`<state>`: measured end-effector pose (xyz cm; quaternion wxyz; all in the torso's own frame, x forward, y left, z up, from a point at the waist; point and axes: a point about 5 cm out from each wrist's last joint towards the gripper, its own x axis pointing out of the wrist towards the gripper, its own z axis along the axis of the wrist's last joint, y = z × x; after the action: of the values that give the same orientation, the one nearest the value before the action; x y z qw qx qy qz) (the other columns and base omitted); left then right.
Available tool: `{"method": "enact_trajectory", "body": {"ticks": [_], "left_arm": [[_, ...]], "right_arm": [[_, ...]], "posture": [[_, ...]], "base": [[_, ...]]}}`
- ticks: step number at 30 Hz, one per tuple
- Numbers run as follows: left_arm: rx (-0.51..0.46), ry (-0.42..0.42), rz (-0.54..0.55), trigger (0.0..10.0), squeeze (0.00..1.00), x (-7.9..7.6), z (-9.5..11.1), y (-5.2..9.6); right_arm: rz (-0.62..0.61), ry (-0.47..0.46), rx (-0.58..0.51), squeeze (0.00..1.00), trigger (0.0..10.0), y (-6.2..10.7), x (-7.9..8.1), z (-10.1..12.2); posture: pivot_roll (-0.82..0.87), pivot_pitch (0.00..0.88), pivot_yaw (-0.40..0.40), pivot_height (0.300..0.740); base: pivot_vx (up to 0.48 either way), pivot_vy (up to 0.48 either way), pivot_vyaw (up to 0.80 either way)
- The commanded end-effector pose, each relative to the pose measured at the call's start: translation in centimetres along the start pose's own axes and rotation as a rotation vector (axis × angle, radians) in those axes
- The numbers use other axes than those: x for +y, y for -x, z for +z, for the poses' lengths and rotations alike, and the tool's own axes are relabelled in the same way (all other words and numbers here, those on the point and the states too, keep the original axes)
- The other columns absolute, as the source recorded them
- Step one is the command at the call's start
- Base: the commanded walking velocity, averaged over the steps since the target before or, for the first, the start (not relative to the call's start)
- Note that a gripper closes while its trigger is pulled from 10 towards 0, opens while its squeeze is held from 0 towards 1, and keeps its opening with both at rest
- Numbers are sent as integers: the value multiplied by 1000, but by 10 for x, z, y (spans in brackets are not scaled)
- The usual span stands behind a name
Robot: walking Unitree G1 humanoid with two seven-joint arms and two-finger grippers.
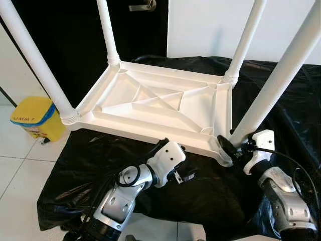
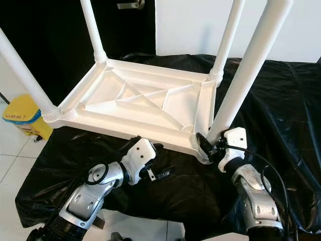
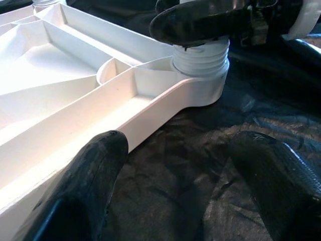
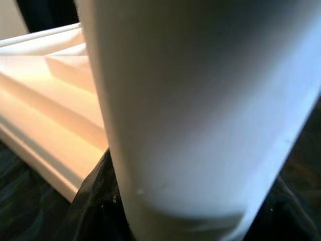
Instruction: Building children table
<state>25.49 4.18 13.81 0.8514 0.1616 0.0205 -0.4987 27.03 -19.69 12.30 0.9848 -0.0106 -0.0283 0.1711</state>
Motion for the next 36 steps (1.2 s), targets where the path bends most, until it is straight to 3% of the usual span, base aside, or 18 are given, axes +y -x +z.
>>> {"method": "enact_trajectory", "body": {"ticks": [1,7,14,21,28,29,33,36], "left_arm": [[3,7,46,10000,0,-1,0,-1],[-6,9,37,10000,0,-4,1,-5],[-7,7,40,10000,0,-2,2,-5],[-10,3,47,10000,0,1,3,-5],[-14,1,47,10000,0,1,4,-5],[-9,0,44,10000,0,1,3,-4],[-3,1,40,10000,0,0,2,-3],[-5,6,35,10000,0,0,3,-3]], "right_arm": [[-44,-42,85,0,10000,7,4,-20],[-253,-69,61,0,10000,4,11,-19],[-517,-97,110,0,10000,2,29,-26],[-539,-133,72,0,10000,-1,32,-20],[-495,-107,33,0,10000,-4,31,-12],[-484,-101,22,1000,10000,-3,28,-11],[-424,-76,-1,1000,10000,1,20,-6],[-300,-59,2,1000,10000,4,15,-2]], "posture": [[-134,110,-15,740],[-142,103,-24,740],[-141,102,-23,740],[-149,104,-15,740],[-153,108,-11,740],[-152,111,-6,740],[-155,117,0,740],[-161,125,6,740]], "base": [[0,0,0],[0,0,0],[0,0,0],[0,0,0],[0,0,0],[0,0,0],[0,0,0],[0,0,0]]}}
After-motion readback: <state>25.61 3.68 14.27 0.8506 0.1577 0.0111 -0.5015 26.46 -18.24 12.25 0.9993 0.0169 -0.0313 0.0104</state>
